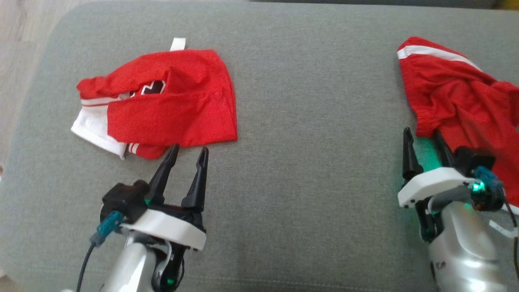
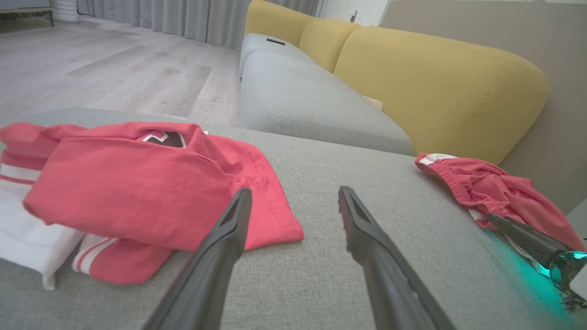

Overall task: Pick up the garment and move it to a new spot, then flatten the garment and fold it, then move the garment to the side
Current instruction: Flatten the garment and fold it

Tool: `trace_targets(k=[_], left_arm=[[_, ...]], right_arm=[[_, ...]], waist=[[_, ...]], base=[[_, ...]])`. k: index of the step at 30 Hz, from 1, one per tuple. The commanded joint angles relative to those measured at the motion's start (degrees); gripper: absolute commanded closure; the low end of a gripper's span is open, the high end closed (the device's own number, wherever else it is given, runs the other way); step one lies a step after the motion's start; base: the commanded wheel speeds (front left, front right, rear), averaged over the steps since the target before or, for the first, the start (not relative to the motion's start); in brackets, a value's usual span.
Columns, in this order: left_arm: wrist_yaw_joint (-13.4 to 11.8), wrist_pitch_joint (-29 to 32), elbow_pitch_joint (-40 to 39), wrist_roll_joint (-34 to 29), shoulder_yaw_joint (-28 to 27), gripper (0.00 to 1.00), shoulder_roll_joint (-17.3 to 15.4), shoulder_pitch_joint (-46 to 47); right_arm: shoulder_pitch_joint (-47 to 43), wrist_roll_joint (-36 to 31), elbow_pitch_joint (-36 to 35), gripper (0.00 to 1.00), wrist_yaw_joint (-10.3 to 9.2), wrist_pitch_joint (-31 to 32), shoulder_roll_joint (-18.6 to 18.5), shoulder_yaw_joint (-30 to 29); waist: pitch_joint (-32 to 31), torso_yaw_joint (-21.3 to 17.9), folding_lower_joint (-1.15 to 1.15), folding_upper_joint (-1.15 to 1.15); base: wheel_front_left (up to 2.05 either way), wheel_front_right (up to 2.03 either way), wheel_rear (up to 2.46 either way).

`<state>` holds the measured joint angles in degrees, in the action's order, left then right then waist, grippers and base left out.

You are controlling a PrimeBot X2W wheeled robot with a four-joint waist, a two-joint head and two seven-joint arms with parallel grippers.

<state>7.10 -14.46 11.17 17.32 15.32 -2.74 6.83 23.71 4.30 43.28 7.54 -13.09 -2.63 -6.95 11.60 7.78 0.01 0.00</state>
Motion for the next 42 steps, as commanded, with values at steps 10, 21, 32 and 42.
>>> trace_targets(k=[10, 21, 32, 42], left_arm=[[0.0, -0.5, -1.5, 0.4, -1.7, 0.0, -0.1, 3.3], [-0.2, -0.5, -0.9, 0.7, -1.8, 0.0, -0.1, 1.6], [-0.2, -0.5, -1.1, 0.7, -1.6, 0.0, -0.1, 0.1], [-0.1, -0.5, -1.6, 0.6, -0.7, 0.0, -0.1, 1.7]], right_arm=[[8.6, 2.6, 6.1, 1.0, -0.05, -1.6, -0.2, 5.6], [1.4, 16.4, -8.8, 1.0, -0.05, -1.9, -0.2, 25.8], [-4.9, 24.2, -25.2, 1.0, -0.05, 6.4, -0.2, 34.3], [-0.7, 19.4, -21.2, 1.0, -0.05, 12.3, -0.4, 26.2]], waist=[[0.7, 0.3, -0.01, 0.0], [-3.8, -3.8, -0.01, 0.0], [-5.2, -4.0, -0.01, 0.0], [-1.3, -0.9, -0.01, 0.0]], base=[[0.0, 0.0, 0.0], [0.0, 0.0, 0.0], [0.0, 0.0, 0.0], [0.0, 0.0, 0.0]])
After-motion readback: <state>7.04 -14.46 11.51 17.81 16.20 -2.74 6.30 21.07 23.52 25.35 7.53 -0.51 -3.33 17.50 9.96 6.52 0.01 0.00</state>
